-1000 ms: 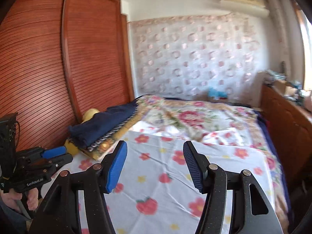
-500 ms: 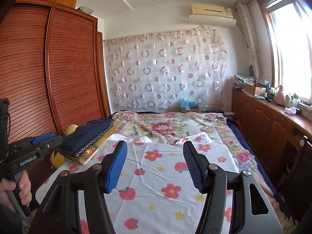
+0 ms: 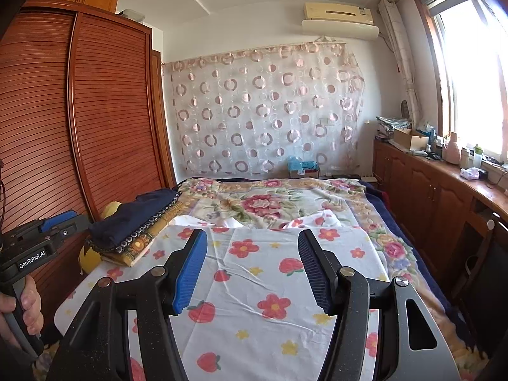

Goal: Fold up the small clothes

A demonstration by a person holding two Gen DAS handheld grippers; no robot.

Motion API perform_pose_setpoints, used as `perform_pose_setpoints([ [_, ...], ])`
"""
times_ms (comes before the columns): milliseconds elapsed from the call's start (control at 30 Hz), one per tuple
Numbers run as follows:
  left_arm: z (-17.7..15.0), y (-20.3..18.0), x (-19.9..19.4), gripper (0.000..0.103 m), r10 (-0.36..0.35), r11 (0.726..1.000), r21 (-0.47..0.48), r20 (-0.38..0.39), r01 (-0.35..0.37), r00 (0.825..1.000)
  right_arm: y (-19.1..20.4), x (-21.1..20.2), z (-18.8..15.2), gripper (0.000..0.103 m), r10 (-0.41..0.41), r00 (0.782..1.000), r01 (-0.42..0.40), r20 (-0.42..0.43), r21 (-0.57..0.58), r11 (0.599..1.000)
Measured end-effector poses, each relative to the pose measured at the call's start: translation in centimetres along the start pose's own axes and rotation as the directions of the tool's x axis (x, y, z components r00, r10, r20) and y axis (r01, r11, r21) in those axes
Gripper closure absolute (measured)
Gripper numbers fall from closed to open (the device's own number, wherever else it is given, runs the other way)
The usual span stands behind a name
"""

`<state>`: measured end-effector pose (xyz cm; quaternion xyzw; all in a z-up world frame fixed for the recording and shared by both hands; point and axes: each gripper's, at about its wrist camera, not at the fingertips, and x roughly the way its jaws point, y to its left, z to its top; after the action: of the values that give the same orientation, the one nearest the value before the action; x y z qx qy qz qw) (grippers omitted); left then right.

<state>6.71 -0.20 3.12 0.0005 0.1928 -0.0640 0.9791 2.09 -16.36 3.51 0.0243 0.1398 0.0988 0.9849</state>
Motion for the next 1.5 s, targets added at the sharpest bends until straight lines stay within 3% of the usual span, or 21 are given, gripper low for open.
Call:
perform_pose_setpoints([
  [1500,-0.1,0.1,0.0,0.065,-0.001,1.000,0.001,0.002,0.001,1.000,-2.9,1.2,0.3,0.041,0.014,1.000,-0.014,0.003,-0.002,1.000],
])
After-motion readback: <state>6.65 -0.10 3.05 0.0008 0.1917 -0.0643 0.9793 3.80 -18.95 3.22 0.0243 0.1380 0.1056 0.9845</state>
